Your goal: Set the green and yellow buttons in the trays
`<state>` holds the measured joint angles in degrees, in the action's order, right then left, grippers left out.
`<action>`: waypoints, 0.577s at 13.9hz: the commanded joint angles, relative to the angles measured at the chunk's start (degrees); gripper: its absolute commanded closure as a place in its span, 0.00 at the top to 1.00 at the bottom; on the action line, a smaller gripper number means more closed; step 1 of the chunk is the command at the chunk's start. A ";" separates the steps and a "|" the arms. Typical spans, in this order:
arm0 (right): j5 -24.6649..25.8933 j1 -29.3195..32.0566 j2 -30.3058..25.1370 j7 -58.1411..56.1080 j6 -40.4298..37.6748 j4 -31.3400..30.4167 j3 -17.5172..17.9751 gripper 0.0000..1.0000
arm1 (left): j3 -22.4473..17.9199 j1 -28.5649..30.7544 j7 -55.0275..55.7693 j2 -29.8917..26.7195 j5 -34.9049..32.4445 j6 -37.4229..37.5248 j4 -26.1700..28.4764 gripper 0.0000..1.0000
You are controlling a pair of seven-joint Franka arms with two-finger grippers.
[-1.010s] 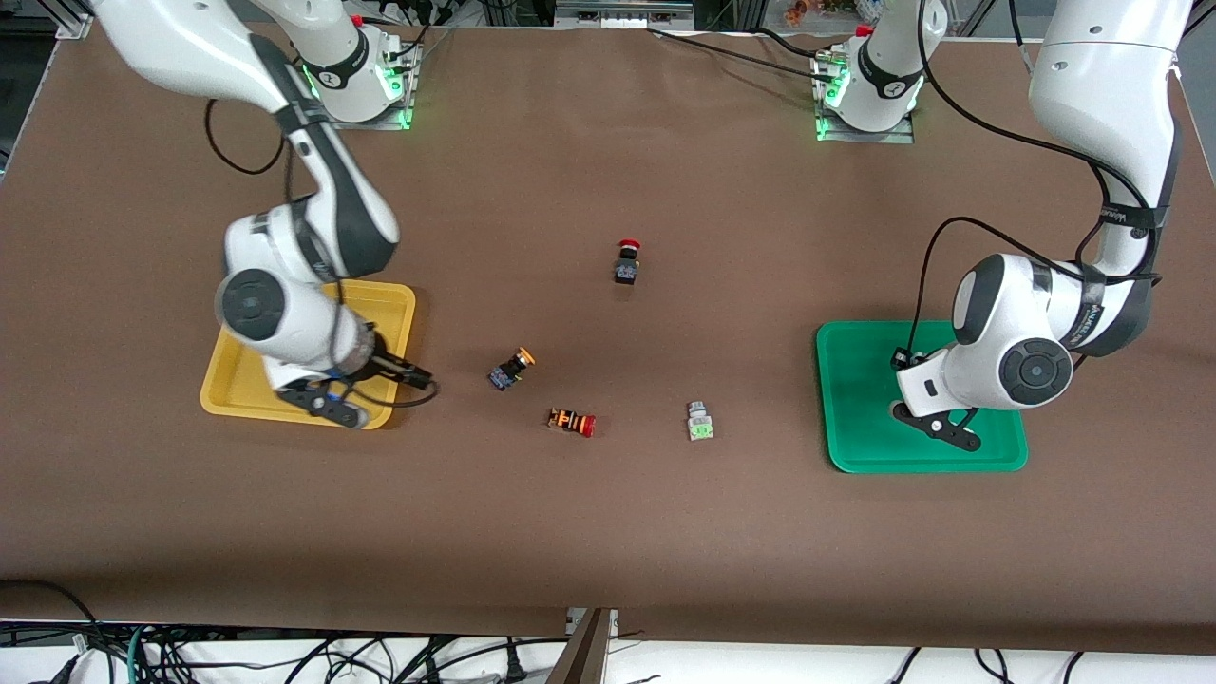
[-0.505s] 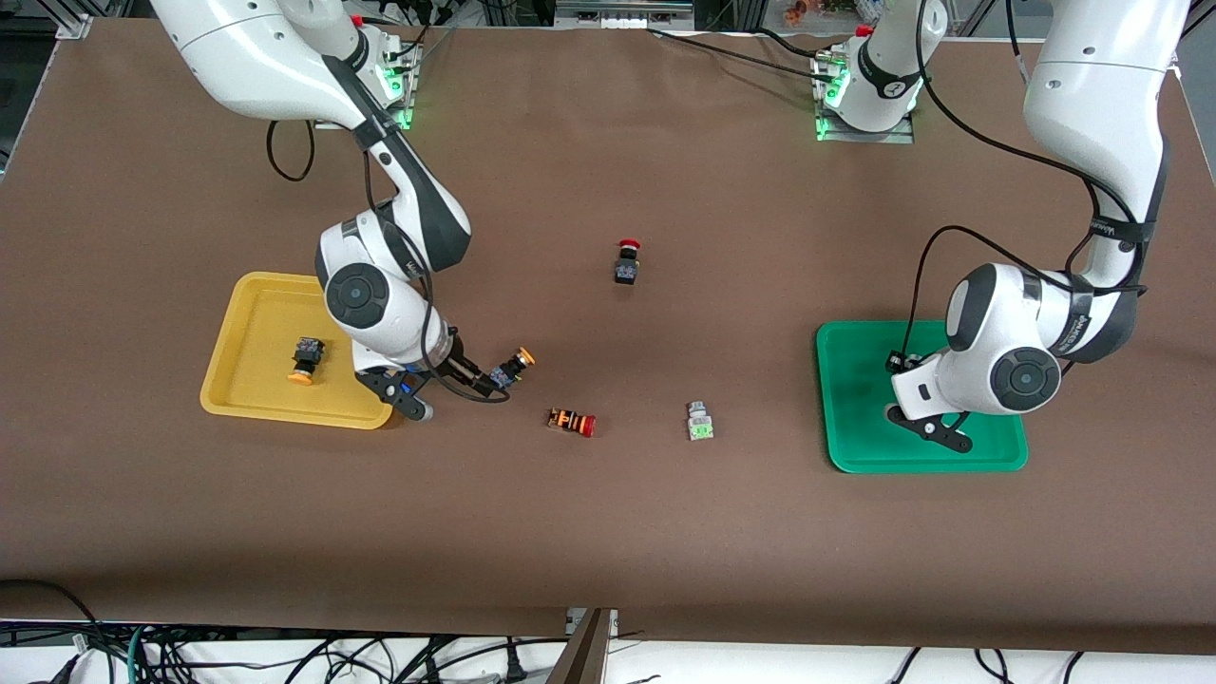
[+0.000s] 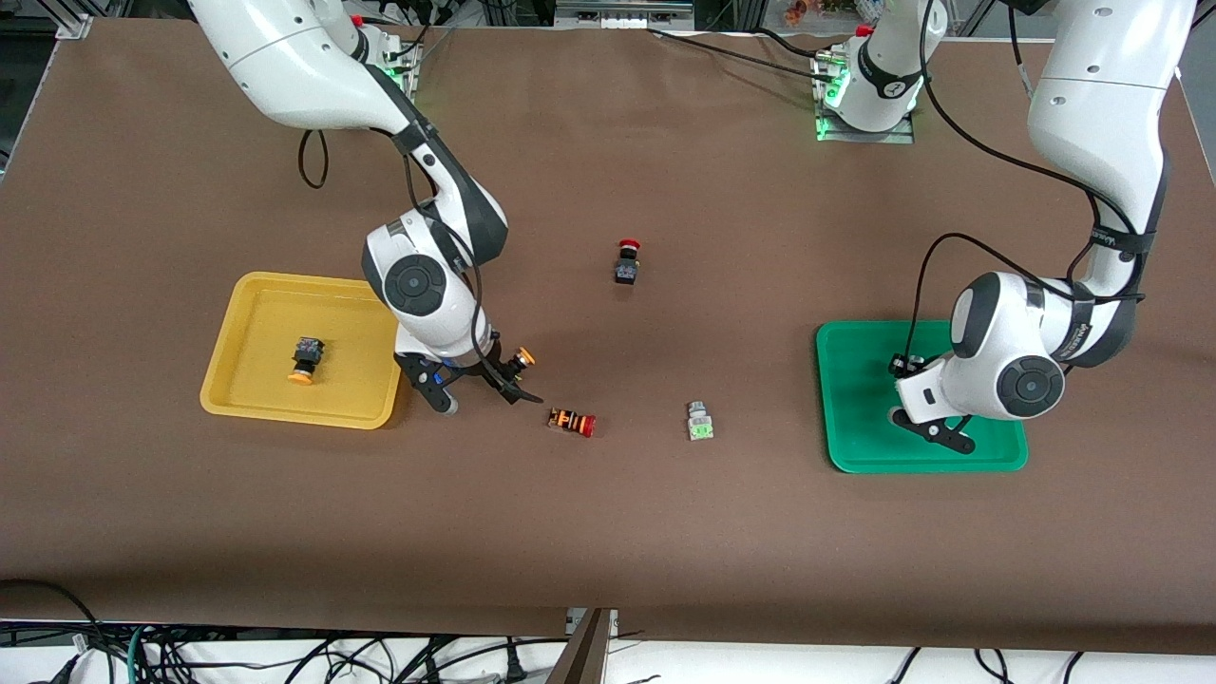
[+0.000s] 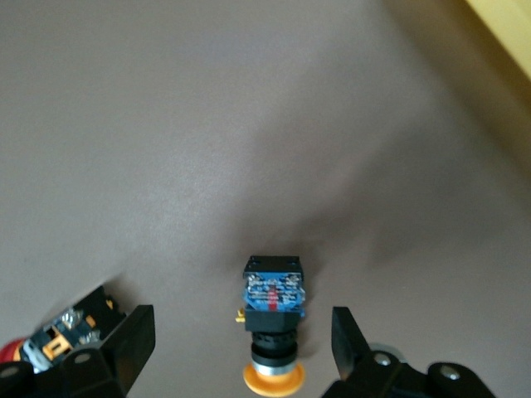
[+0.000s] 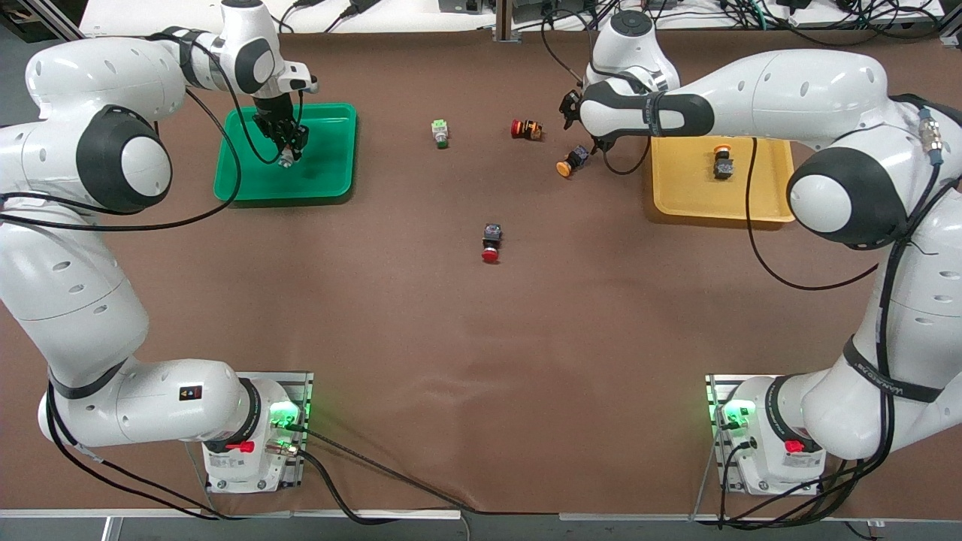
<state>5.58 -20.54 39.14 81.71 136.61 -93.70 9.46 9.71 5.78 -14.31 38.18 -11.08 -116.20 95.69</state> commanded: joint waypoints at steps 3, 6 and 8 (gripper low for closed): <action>1.45 -0.47 2.86 4.95 0.58 2.82 -0.76 0.94 | 0.57 0.73 -1.24 1.37 0.80 -1.57 -0.94 1.00; 1.45 -0.47 4.09 7.13 3.39 2.74 -0.76 0.94 | 1.62 0.21 -0.54 -1.43 0.89 0.09 -1.46 1.00; 1.45 -1.34 4.45 8.37 3.84 2.65 -0.76 0.94 | 6.35 0.02 1.03 -2.76 0.97 1.93 -3.30 1.00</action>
<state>5.69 -20.61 42.44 87.06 139.68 -92.18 8.96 12.16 6.03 -14.16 38.21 -10.94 -117.39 93.62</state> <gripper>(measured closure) 0.053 0.000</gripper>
